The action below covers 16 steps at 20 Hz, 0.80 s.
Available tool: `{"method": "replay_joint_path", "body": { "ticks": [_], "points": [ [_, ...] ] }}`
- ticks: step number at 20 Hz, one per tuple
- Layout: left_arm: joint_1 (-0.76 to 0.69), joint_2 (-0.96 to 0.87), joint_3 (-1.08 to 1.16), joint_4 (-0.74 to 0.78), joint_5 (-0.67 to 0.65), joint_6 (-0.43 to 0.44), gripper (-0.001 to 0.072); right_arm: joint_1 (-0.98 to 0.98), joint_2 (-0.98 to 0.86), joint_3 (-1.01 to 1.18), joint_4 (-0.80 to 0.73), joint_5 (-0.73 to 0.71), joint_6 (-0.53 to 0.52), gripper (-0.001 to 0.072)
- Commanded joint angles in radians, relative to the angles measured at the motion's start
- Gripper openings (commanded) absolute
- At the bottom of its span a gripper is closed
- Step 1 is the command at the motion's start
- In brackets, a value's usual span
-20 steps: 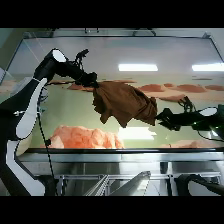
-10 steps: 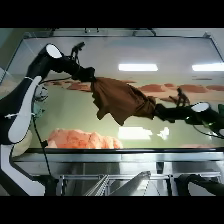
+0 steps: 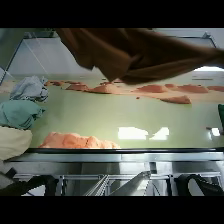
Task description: Fold the shirts.
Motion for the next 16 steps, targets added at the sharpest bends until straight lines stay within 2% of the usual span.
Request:
{"method": "replay_joint_path", "body": {
  "ticks": [1, 4, 6, 10, 12, 16],
  "points": [
    [-0.032, 0.199, 0.104, 0.005, 0.022, 0.019, 0.002, -0.058, 0.107, 0.236, -0.049, 0.1, 0.042, 0.0017],
    [-0.069, 0.331, 0.134, 0.032, 0.025, 0.029, 0.002, -0.07, 0.14, 0.323, -0.094, 0.148, 0.095, 0.0018],
    [-0.102, 0.41, 0.084, 0.141, 0.042, 0.016, 0.0019, -0.069, 0.155, 0.34, -0.108, 0.18, 0.13, 0.0018],
    [-0.132, 0.496, -0.172, 0.451, 0.081, -0.202, 0.002, -0.069, 0.116, 0.336, -0.102, 0.322, 0.206, 0.0017],
    [-0.131, 0.453, -0.319, 0.501, 0.076, -0.245, 0.002, -0.066, 0.055, 0.306, -0.103, 0.396, 0.229, 0.0018],
    [-0.131, 0.224, -0.555, 0.439, 0.077, -0.245, 0.0023, 0.001, -0.113, 0.094, -0.11, 0.389, 0.225, 0.0018]
  ]
}}
